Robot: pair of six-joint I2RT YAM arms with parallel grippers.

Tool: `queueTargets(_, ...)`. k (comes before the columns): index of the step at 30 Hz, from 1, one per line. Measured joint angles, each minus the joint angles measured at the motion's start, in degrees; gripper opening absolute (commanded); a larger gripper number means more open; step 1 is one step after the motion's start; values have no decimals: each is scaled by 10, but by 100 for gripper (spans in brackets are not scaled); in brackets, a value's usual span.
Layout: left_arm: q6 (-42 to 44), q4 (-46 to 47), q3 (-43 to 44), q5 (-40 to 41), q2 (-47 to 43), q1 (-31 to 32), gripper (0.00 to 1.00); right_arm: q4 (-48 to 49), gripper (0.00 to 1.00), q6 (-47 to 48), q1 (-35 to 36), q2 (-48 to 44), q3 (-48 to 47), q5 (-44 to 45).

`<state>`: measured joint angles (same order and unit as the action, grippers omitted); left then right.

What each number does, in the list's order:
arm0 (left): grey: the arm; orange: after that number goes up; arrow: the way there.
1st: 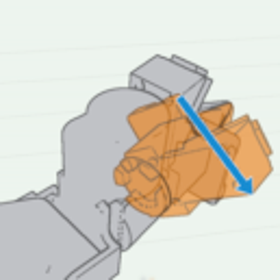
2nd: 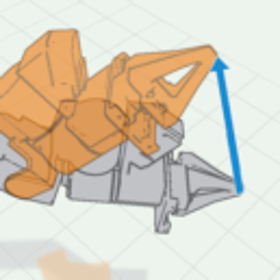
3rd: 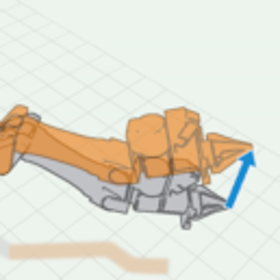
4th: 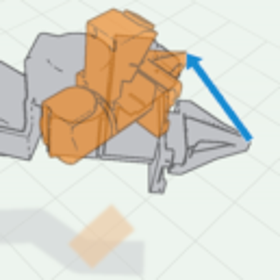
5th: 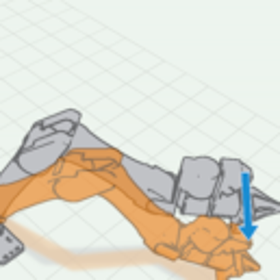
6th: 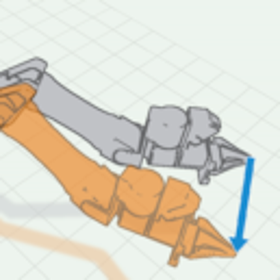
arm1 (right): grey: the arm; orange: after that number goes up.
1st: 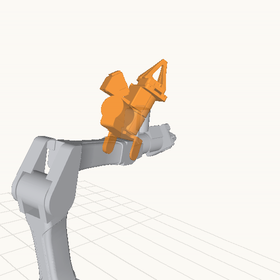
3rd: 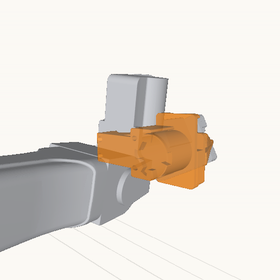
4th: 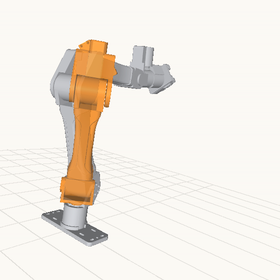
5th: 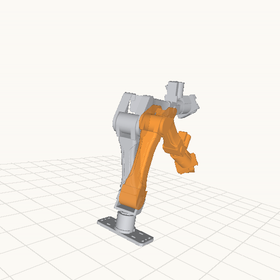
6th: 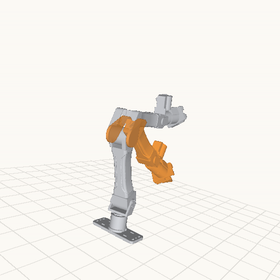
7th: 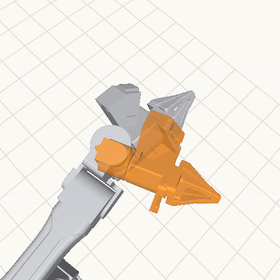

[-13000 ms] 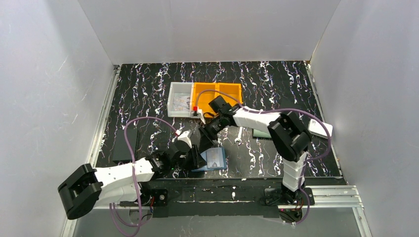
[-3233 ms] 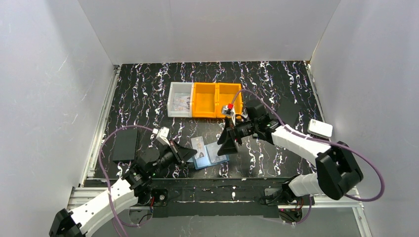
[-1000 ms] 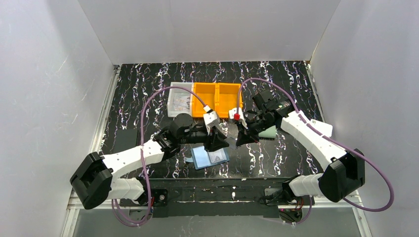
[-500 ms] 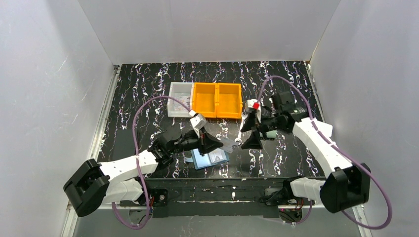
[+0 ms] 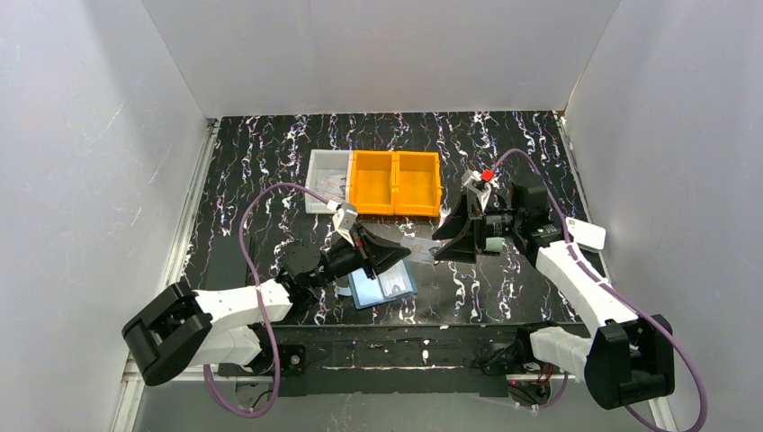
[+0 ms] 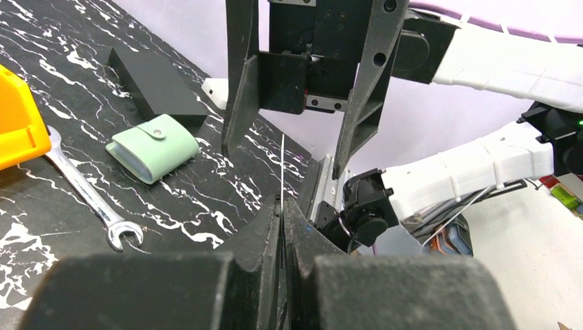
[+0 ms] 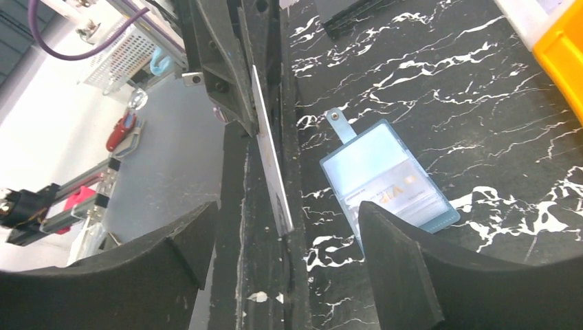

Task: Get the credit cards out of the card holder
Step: Place the credit card in the storage box.

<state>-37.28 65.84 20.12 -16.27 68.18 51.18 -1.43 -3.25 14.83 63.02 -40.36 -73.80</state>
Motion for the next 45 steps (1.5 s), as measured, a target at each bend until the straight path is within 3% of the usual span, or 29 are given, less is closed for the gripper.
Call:
queueTargets(4, -7, 18, 6, 12, 16, 3, 0, 27, 45, -26, 10, 0, 0, -6)
queueTargets(7, -12, 27, 6, 21, 25, 3, 0, 42, 8, -36, 16, 1, 0, -13)
queueTargets(8, -13, 30, 6, 23, 28, 3, 0, 48, 1, -39, 17, 1, 0, -14)
queueTargets(9, -14, 32, 6, 24, 29, 3, 3, 51, 1, -41, 18, 1, 0, -14)
queueTargets(15, 5, -5, 6, 43, 2, 0, 84, 40, 1, -22, 18, 0, -1, -11)
queueTargets(16, 17, -44, 7, 41, -22, -5, 96, 19, 1, -2, 19, 0, -4, -6)
queueTargets(17, 34, -82, 8, 41, -49, -12, 98, -8, 1, 27, 19, 0, -9, 1)
queueTargets(23, 228, -418, 135, 5, -200, -37, 98, -121, 1, 156, 24, 0, -35, 40)
queueTargets(27, 368, -596, 284, -58, -168, -37, 95, -170, 1, 217, 43, 3, -36, 64)
queueTargets(34, 516, -727, 371, -140, -27, -12, 83, -243, 1, 305, 68, 9, -61, 95)
queueTargets(41, 556, -771, 389, -136, 66, 40, 58, -263, 1, 335, 70, 9, -63, 100)
queueTargets(45, 555, -767, 400, -129, 80, 45, 57, -270, 1, 341, 70, 9, -63, 103)
